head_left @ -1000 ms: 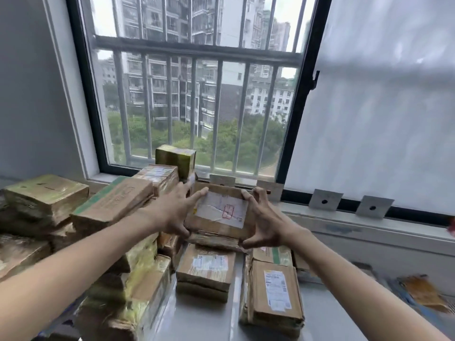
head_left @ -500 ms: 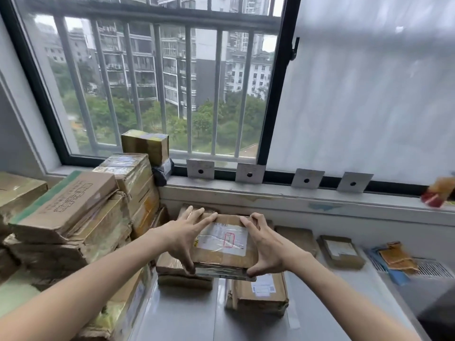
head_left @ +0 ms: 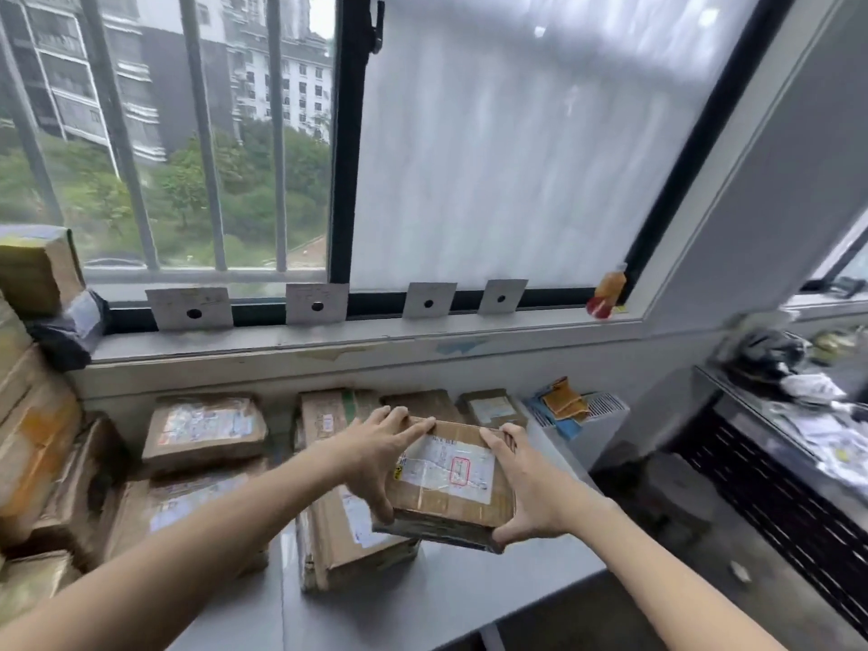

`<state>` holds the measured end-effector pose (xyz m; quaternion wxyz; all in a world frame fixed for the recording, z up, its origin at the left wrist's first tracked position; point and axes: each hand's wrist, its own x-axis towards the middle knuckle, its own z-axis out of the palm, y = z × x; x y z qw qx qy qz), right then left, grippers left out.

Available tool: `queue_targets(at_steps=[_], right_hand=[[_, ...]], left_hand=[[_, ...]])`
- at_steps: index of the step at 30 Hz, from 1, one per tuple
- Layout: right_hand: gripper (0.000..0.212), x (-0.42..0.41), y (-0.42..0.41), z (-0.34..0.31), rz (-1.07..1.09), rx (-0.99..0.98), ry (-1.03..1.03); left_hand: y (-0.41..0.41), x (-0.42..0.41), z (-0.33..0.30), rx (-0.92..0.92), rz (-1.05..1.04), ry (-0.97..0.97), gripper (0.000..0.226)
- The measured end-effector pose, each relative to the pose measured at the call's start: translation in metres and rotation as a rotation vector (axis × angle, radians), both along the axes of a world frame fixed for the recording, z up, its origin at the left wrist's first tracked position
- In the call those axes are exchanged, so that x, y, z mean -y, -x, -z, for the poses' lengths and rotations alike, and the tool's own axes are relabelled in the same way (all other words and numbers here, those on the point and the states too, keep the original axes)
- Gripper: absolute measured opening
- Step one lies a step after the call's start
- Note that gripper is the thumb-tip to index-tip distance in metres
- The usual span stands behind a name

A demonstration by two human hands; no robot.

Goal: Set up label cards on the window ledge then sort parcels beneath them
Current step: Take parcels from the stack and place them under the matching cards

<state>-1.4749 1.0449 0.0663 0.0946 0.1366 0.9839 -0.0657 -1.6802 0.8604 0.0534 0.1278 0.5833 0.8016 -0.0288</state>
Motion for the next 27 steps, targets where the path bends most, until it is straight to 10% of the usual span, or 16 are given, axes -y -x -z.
queue_targets(at_steps=[11, 27], right_hand=[[0.143, -0.095, -0.103, 0.029, 0.171, -0.001, 0.101], [0.138, -0.223, -0.06, 0.084, -0.146, 0.125, 0.207]], left_hand=[[-0.08, -0.121, 0.019, 0.027, 0.171, 0.027, 0.135], [-0.108, -0.182, 0.062, 0.085, -0.166, 0.13, 0.133]])
